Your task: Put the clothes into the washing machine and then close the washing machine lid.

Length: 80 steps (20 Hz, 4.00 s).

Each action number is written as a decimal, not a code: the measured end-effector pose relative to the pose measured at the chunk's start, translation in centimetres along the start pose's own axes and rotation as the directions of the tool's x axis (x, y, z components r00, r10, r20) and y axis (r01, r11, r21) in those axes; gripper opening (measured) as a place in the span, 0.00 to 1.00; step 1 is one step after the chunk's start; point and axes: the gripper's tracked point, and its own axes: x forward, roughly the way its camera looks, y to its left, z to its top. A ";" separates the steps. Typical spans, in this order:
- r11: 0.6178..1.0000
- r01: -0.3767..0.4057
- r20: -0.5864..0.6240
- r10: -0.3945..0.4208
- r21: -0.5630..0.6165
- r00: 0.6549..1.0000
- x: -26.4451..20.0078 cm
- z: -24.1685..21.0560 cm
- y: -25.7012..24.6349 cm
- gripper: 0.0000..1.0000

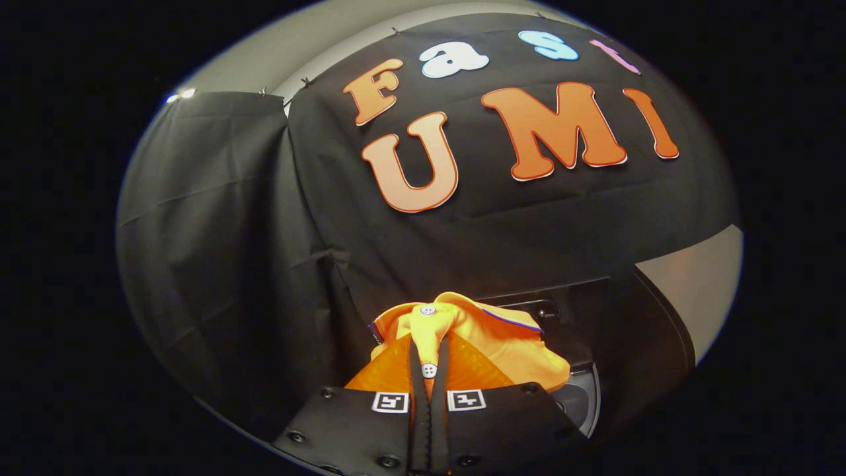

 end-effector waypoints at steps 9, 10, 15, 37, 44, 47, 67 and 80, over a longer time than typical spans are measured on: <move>0.997 0.073 -0.131 -0.068 0.033 0.989 3.3 -6.9 -3.0 0.07; 0.996 0.081 -0.162 -0.074 0.036 0.984 3.9 -8.3 -3.4 0.08; 0.990 0.128 -0.308 -0.103 0.059 0.946 6.3 -15.1 -5.7 0.08; 0.944 0.330 -0.658 -0.257 -0.015 0.707 12.6 -31.2 -13.6 0.08; 0.943 0.332 -0.669 -0.266 -0.030 0.694 12.8 -31.3 -13.4 0.08; 0.935 0.352 -0.722 -0.270 -0.039 0.637 11.7 -32.5 -13.5 0.31; 0.957 0.290 -0.572 -0.245 -0.013 0.783 6.8 -25.8 -9.9 0.99; 0.988 0.149 -0.079 -0.151 -0.030 0.985 5.3 -2.0 -5.6 0.98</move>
